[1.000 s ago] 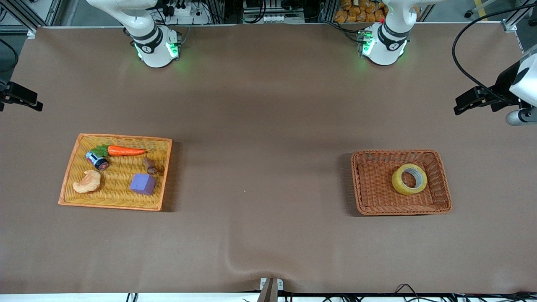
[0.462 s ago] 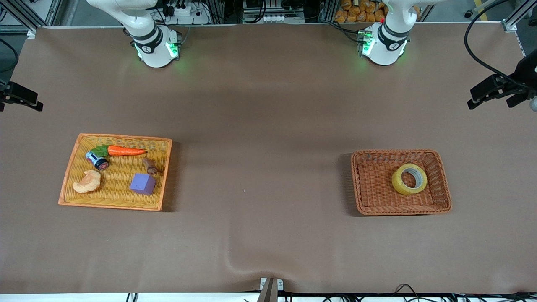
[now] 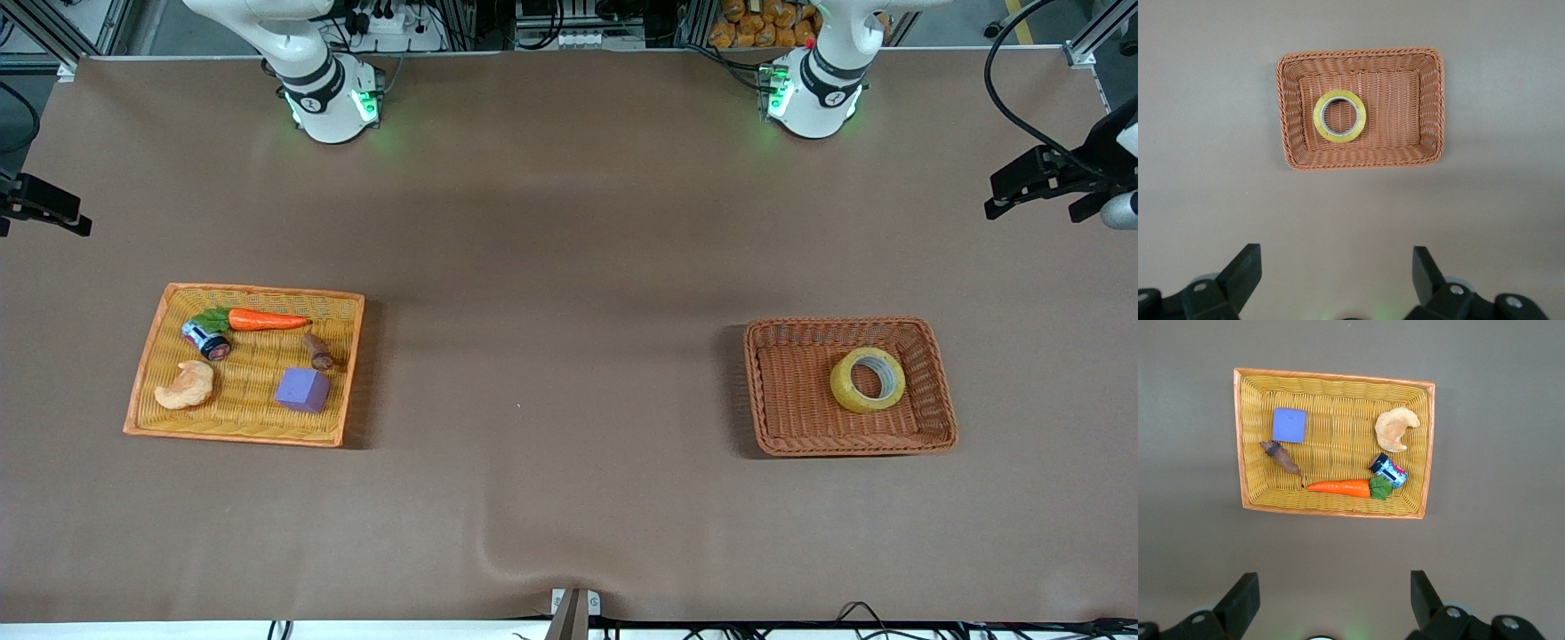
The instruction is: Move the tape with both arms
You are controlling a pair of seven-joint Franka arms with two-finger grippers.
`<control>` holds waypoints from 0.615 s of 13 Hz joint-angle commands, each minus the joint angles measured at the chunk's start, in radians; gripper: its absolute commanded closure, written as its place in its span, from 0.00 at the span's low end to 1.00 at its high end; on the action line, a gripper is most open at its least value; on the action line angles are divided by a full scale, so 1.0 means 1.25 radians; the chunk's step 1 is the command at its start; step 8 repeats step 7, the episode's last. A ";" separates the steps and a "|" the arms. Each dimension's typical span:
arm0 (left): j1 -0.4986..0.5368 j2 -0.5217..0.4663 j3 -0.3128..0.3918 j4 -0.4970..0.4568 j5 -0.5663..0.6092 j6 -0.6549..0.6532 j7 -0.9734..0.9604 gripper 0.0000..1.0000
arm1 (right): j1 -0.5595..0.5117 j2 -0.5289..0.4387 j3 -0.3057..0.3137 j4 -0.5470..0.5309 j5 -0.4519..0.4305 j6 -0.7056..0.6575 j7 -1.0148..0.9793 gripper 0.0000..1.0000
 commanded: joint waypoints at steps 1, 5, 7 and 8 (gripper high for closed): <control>-0.002 -0.006 0.007 0.004 -0.010 -0.015 0.016 0.00 | -0.004 -0.001 0.002 -0.002 0.013 -0.003 -0.009 0.00; -0.008 -0.003 0.007 0.004 -0.010 -0.013 0.013 0.00 | -0.002 -0.003 0.002 -0.003 0.023 -0.006 -0.011 0.00; -0.008 -0.002 -0.005 0.005 -0.010 -0.013 0.002 0.00 | -0.005 -0.001 0.002 -0.003 0.023 -0.005 -0.013 0.00; -0.008 -0.002 -0.005 0.005 -0.010 -0.013 0.002 0.00 | -0.005 -0.001 0.002 -0.003 0.023 -0.005 -0.013 0.00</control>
